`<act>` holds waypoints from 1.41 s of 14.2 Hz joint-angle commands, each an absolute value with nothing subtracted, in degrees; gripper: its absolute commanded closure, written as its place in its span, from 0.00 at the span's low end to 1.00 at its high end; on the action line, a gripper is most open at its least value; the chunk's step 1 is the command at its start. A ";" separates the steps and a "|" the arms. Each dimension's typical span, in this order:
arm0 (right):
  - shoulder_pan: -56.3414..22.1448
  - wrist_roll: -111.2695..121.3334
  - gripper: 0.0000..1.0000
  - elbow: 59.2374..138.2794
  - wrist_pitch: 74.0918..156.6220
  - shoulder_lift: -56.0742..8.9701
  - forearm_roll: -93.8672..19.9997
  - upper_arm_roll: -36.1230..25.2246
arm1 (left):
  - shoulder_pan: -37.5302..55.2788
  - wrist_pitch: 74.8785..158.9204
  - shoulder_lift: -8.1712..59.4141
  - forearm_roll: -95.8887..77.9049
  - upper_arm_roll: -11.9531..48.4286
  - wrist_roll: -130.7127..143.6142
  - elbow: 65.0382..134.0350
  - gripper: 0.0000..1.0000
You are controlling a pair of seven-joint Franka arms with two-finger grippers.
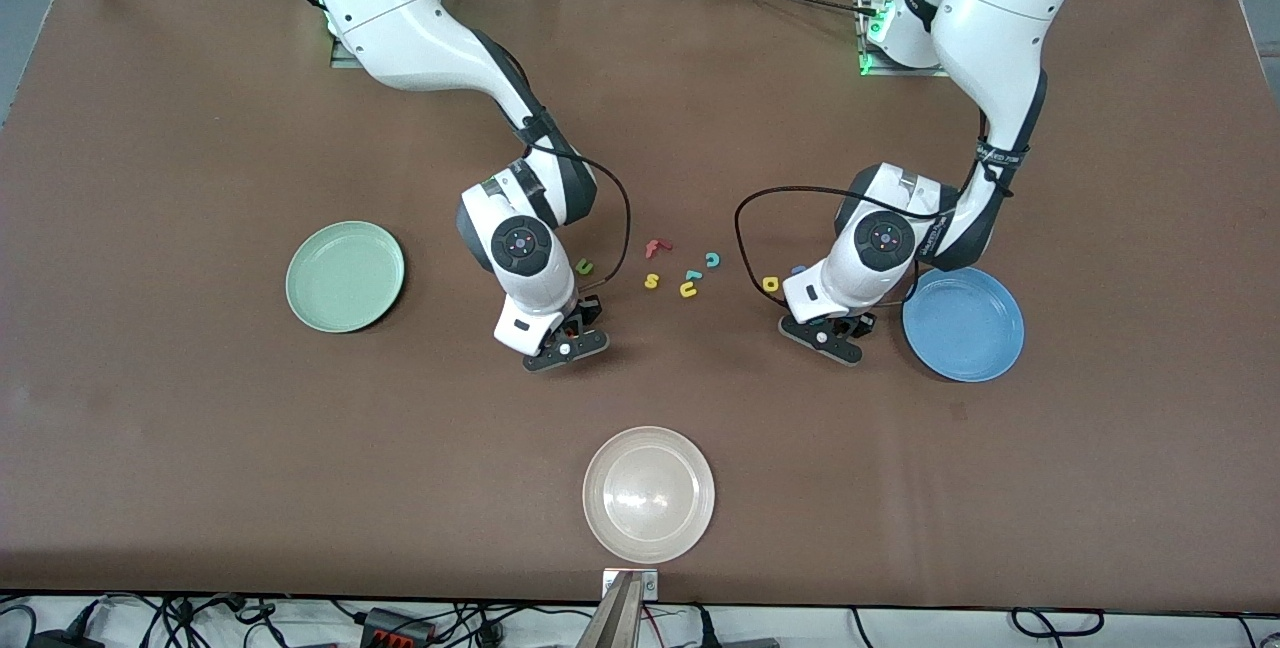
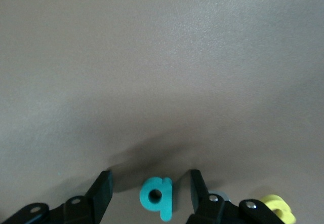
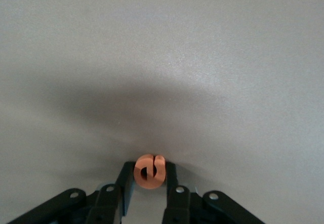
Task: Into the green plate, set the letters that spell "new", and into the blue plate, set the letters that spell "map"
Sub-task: 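Carry the e to the green plate while the left gripper grasps the q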
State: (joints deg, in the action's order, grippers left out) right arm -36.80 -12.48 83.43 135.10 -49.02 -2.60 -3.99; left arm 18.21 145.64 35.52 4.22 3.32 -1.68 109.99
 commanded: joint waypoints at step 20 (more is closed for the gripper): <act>-18.28 -6.07 0.82 115.20 120.48 -18.99 0.61 -7.99 | 12.86 127.21 24.09 5.71 4.57 1.26 109.17 0.88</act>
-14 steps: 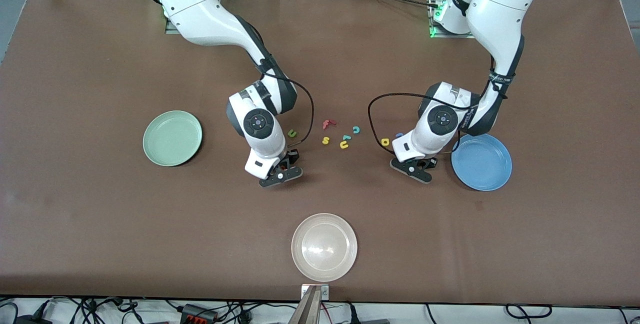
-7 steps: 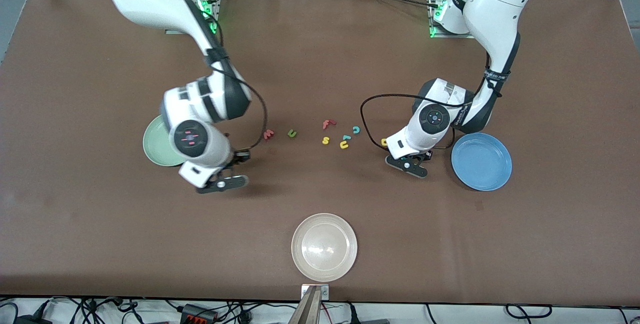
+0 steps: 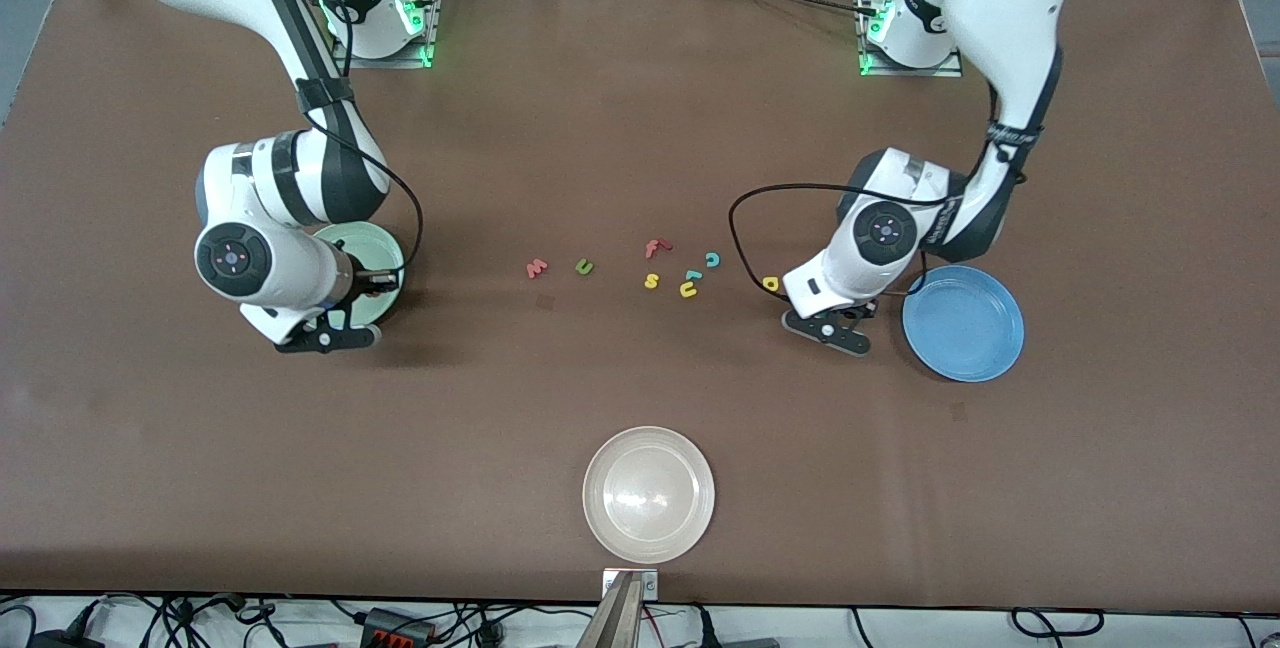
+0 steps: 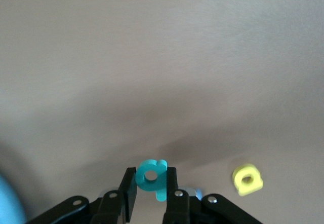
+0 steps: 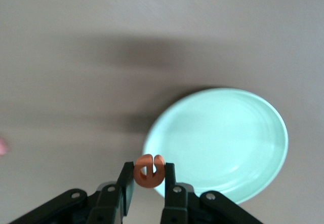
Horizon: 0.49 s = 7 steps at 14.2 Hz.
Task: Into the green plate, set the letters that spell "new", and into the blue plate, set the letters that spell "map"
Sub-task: 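Carry the e to the green plate while the left gripper grasps the q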
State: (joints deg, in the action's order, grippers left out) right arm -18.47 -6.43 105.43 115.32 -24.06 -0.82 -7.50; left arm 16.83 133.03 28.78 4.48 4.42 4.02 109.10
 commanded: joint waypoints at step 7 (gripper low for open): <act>-18.02 -6.24 0.82 119.27 127.87 -22.76 0.62 -8.44 | -1.49 121.99 26.10 12.19 4.31 -16.43 107.14 0.87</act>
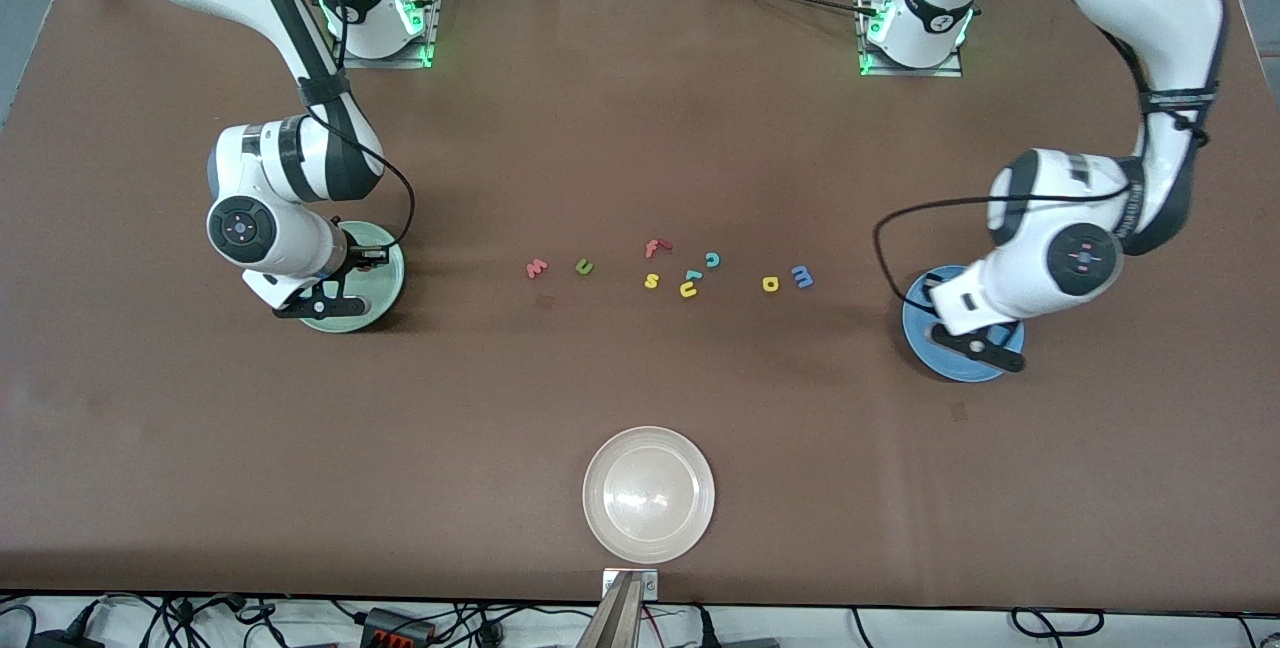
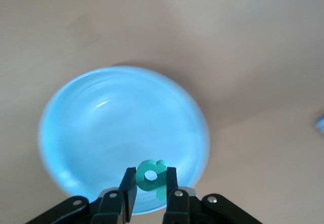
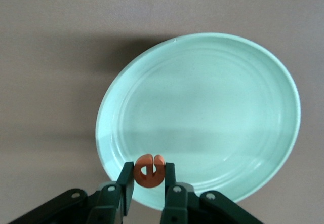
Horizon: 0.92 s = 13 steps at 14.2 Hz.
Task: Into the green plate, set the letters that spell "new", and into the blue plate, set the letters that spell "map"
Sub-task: 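Release the e on the green plate while the left gripper drops the q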
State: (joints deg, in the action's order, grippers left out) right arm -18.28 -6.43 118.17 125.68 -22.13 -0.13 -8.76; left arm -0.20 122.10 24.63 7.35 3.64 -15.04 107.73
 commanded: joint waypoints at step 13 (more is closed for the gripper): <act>-24.15 -8.52 0.00 107.24 116.98 -21.53 -1.22 -7.38 | -3.43 116.64 24.43 7.93 16.33 0.11 107.49 0.00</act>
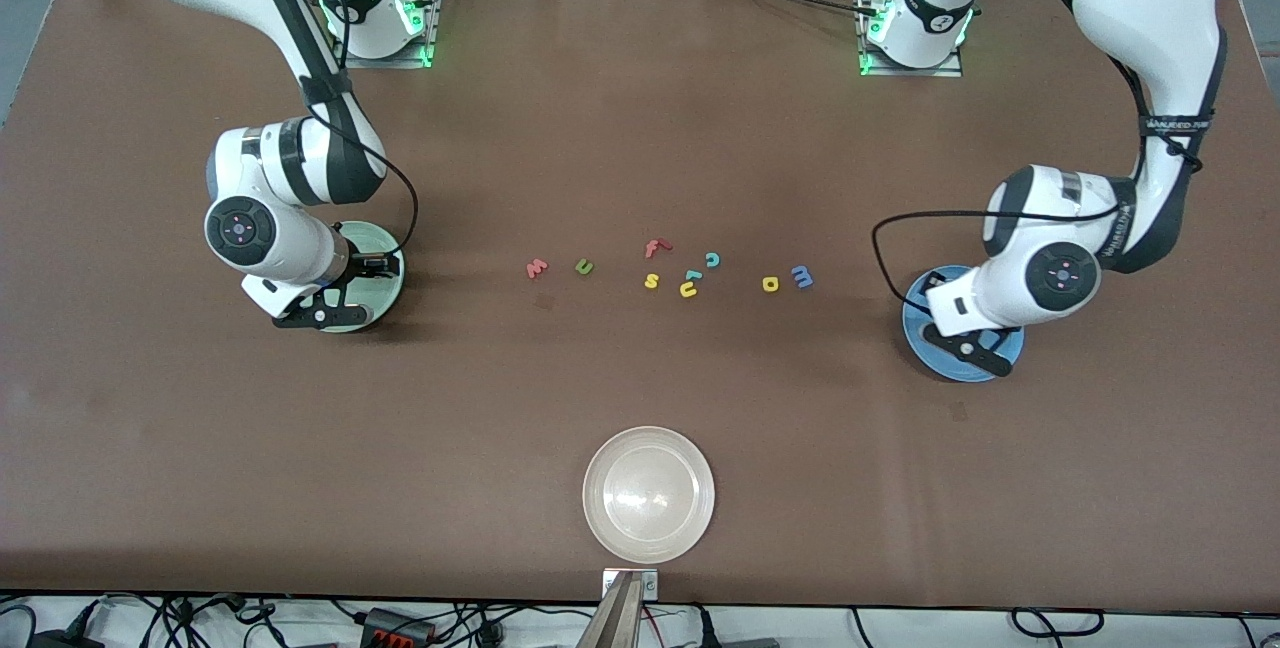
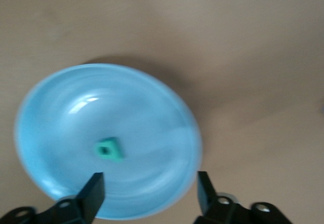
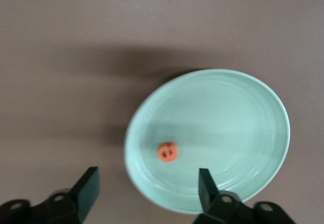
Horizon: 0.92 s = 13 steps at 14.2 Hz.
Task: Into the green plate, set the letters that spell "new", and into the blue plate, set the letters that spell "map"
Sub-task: 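Reach the right gripper to the green u while the left gripper reaches the blue m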
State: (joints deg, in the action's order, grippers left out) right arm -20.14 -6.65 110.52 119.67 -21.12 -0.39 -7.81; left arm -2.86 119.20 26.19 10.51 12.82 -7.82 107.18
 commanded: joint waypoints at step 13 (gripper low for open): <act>-46.67 -5.48 0.15 99.51 133.68 -35.93 -2.20 -7.29 | -2.55 138.14 28.56 7.56 25.93 45.70 120.14 0.00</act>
